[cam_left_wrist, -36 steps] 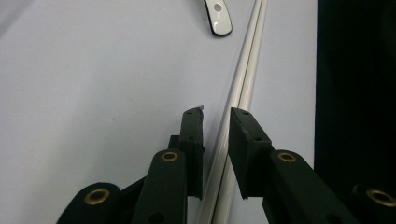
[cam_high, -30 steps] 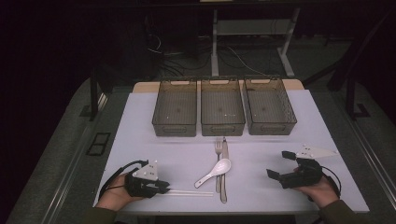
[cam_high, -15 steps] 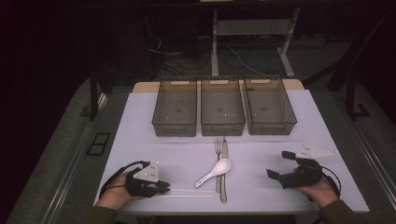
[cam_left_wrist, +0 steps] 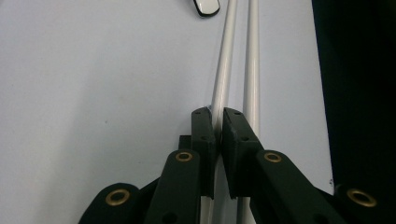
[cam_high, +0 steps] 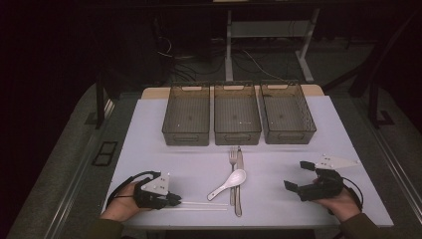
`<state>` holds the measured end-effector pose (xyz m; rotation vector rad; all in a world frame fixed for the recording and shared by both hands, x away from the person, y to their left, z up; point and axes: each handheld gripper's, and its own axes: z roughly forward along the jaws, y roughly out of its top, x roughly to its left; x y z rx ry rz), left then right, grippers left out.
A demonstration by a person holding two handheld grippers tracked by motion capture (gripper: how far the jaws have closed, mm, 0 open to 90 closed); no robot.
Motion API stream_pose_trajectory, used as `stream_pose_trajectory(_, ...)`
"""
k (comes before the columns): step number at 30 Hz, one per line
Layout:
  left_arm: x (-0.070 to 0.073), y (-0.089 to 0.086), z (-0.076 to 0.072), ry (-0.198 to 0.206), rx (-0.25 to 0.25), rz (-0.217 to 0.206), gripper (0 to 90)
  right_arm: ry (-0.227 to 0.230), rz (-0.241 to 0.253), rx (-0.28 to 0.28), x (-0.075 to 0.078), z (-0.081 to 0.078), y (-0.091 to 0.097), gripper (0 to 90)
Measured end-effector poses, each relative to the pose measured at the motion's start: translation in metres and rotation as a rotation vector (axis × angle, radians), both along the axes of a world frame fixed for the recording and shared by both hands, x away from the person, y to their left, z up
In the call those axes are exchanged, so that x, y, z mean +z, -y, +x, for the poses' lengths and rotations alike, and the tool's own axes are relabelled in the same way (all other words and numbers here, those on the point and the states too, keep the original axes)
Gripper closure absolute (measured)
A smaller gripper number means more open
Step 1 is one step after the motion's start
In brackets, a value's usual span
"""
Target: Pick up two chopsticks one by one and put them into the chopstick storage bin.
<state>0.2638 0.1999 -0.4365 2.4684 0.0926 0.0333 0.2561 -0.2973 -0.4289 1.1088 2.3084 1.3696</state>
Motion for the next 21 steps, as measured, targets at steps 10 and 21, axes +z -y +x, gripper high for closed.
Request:
stream_pose_trajectory(10, 0.0011, 0.0001, 0.001, -0.002, 0.001, -0.005, 84.1, 0.0, 0.001, -0.001, 0.0001, -0.0002, 0.0001, 2.0)
stream_pose_trajectory(21, 0.0088, 0.0009, -0.0013, 0.013, 0.005, -0.037, 84.2, -0.002, 0.001, 0.0, 0.0, 0.0001, 0.0003, 2.0)
